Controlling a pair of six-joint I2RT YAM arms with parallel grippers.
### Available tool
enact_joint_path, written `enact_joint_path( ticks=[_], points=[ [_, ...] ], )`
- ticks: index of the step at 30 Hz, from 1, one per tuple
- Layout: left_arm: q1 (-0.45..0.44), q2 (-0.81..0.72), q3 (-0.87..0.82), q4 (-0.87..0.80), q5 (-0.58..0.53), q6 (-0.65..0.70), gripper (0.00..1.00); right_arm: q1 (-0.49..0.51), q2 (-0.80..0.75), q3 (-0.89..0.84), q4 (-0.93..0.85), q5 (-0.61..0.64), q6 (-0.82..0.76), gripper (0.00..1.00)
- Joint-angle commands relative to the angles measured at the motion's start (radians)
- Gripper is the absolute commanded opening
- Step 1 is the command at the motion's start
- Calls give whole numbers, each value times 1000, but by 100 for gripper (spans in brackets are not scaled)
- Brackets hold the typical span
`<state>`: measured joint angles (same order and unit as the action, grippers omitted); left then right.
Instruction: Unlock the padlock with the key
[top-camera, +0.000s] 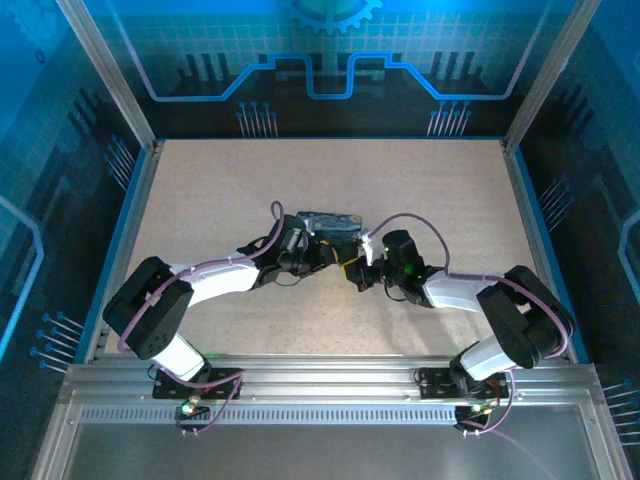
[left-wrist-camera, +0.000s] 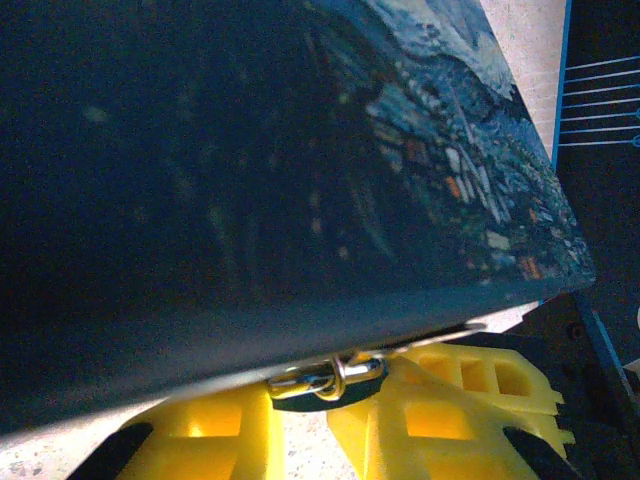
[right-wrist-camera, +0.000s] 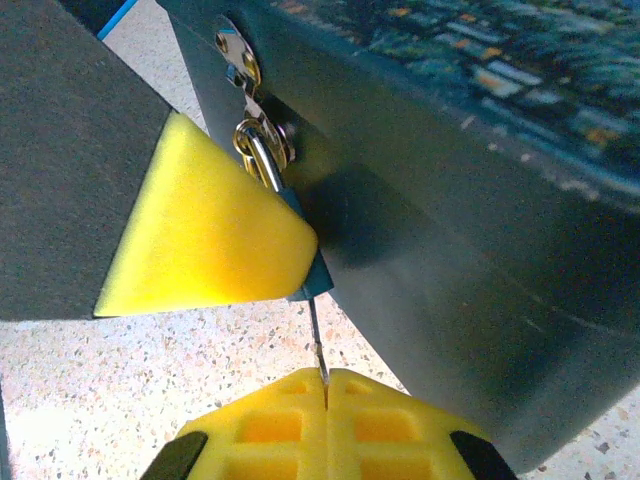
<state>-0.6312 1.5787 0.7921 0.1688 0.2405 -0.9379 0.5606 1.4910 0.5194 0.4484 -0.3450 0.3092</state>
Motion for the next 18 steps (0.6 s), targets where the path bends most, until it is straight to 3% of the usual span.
enact_joint_path(
  ticks=[1, 12, 18],
  points=[
    [-14, -6, 38, 15, 57, 0, 16, -10, -15, -12, 102, 17, -25, 0],
    [-14, 0, 51, 5, 66, 4, 16, -11, 14, 6, 164, -8, -20, 0],
    [-15, 6, 52, -6, 66, 10, 16, -11, 13, 33, 105, 26, -82, 0]
  ],
)
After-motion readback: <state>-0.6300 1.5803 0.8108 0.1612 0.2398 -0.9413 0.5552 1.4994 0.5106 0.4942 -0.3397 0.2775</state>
